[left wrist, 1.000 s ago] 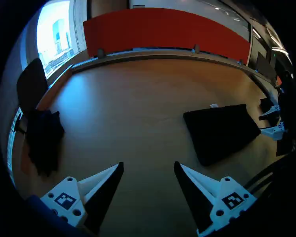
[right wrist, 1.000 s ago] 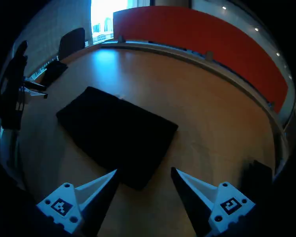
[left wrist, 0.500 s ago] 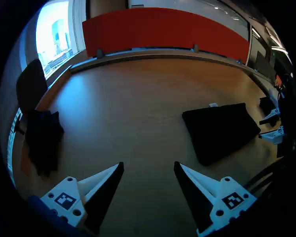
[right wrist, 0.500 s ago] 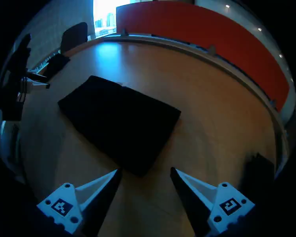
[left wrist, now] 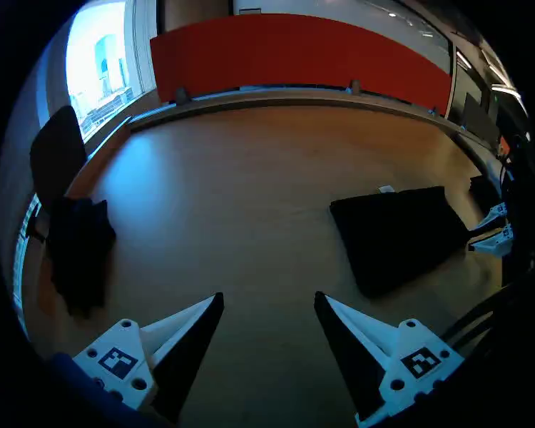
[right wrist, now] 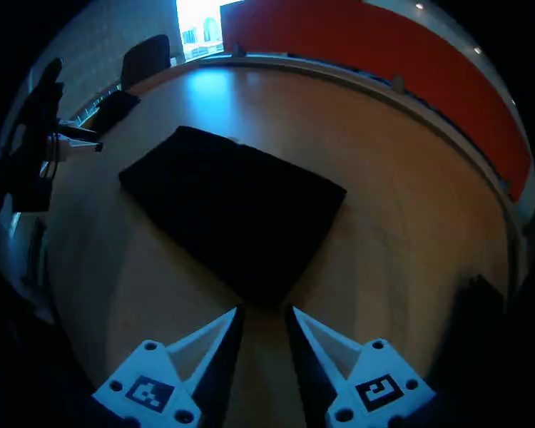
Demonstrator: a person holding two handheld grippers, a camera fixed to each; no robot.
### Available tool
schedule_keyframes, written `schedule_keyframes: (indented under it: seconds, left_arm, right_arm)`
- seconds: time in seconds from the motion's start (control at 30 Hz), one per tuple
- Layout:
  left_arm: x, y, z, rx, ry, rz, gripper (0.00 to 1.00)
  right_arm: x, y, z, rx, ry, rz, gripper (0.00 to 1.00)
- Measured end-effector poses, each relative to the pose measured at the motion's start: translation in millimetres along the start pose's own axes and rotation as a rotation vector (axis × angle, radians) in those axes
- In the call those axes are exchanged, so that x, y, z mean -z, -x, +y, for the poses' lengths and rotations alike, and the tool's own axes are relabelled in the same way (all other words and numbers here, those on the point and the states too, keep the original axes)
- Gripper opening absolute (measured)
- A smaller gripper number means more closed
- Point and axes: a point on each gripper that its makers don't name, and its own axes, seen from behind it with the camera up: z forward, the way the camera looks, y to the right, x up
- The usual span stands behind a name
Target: Fold towel
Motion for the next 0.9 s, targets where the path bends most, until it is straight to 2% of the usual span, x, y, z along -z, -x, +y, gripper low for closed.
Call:
schedule_keyframes:
  seconds: [0.07, 0.33, 0.47, 0.77, 0.9]
  left_arm:
    - [0.1, 0.2, 0.0, 0.001, 0.000, 0.000, 0.94]
    - [-0.2, 0.8, 0.4, -0.001, 0.000, -0.001, 0.94]
    - [-0.3, 0.7, 0.3, 0.000, 0.000, -0.001, 0.94]
    - [0.6, 0.7, 0.1, 0.001, -0.001, 0.000, 0.94]
    - [1.1, 1.8, 0.2, 0.003, -0.001, -0.001, 0.94]
  right_arm:
    - [0.3, -0.9, 0.3, -0.004, -0.002, 0.001, 0.32]
    - [1.5, -1.8, 5.3, -0.004, 0.013, 0.001, 0.31]
    - [2.7, -2.7, 3.5, 0.011, 0.005, 0.003, 0.28]
    - [3.5, -4.3, 3.0, 0.028, 0.005, 0.004, 0.06]
    - [3.5, -7.3, 1.1, 0.028, 0.000, 0.015, 0.05]
